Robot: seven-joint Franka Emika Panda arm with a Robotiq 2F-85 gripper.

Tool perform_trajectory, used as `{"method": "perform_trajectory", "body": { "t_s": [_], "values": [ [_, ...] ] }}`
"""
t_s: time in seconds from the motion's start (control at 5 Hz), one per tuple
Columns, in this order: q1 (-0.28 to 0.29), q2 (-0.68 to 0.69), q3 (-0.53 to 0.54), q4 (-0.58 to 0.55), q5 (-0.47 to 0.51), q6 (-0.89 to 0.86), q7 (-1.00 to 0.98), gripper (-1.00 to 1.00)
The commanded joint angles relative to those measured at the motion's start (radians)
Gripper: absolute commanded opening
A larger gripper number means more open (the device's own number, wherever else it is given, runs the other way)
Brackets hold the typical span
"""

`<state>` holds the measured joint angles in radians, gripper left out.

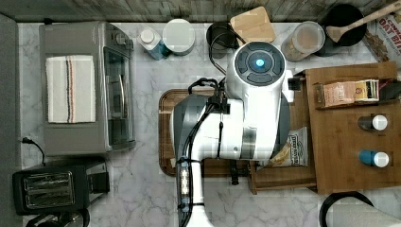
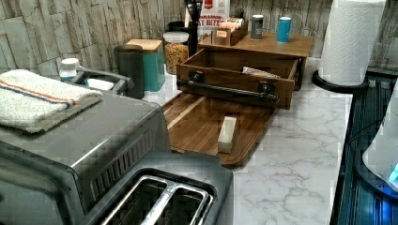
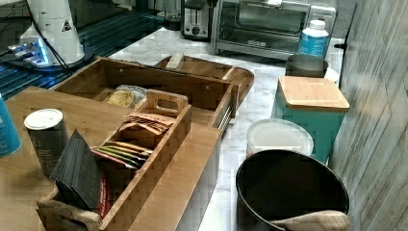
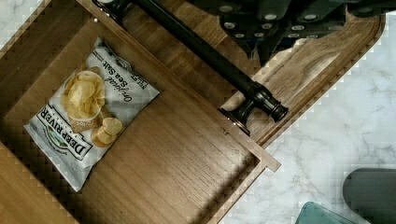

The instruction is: Close the drawer.

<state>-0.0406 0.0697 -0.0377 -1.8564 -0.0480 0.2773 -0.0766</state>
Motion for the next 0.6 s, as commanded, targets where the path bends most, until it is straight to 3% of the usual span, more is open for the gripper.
{"method": "perform_trajectory", "body": {
  "t_s": [0.2, 0.4, 0.6],
  "values": [
    [0.000, 0.000, 0.000, 0.000, -0.007, 0.001, 0.000, -1.00],
    [0.000, 0.000, 0.000, 0.000, -0.007, 0.001, 0.000, -1.00],
    [0.004, -0.142, 0.048, -0.303, -0.061, 0.335, -0.140, -1.00]
  ]
}}
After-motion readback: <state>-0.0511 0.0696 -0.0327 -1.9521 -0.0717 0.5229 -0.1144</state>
